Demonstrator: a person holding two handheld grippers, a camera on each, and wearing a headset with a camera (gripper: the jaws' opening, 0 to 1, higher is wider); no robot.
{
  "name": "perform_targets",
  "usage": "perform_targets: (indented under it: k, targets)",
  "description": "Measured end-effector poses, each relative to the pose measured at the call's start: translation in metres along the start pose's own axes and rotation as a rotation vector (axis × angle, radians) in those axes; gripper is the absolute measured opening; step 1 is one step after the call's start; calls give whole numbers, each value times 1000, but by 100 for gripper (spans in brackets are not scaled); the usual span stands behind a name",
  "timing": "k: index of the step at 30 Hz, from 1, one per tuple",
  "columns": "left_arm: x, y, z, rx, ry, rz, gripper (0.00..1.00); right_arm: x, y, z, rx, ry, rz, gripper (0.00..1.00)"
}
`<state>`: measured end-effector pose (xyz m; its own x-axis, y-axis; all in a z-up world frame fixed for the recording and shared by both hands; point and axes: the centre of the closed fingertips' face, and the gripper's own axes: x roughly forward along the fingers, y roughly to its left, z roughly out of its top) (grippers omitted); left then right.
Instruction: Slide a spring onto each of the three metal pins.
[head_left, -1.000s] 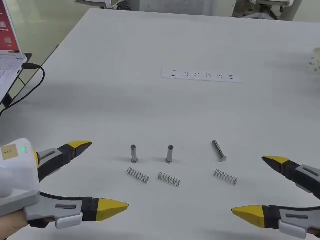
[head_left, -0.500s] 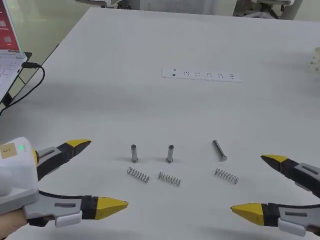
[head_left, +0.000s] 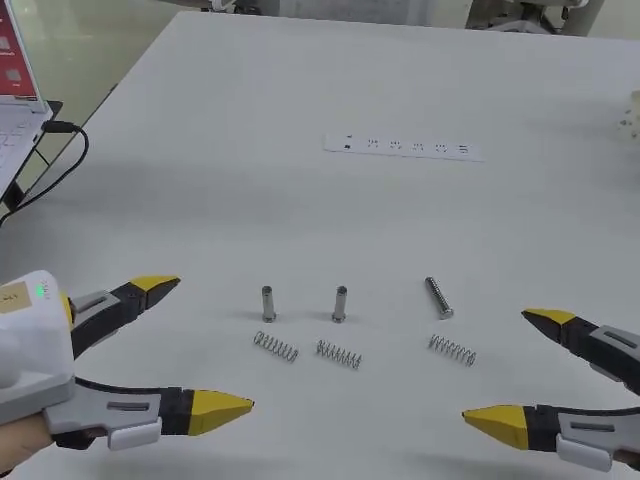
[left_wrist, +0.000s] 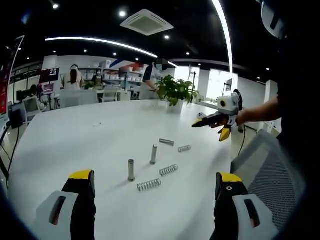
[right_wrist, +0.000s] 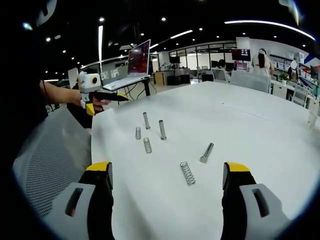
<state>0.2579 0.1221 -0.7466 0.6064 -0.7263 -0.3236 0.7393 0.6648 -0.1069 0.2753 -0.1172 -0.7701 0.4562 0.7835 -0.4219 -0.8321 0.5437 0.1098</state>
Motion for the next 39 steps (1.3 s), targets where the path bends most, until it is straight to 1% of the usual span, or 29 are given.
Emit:
perform_targets:
  k: [8,16,21,28,33,39]
  targets:
    - [0,-1,2,3,-1,-4,98,-1,0,1,-4,0,0,92]
    - [0,2,4,6,-6,0,98,-1,-1,2,-2,1,1,92]
    - [0,5,6,8,-9,3,98,0,-1,7,-7,0,-3,93]
    - [1,5,6,7,-10,3,98,4,-1,10,1,31,8,89]
    - [0,5,6,5,-10,4,98,5,-3,12,-1,37,6,87]
    - [-1,6,5,3,-10,5,98,6,-8,16,1,38,2,82]
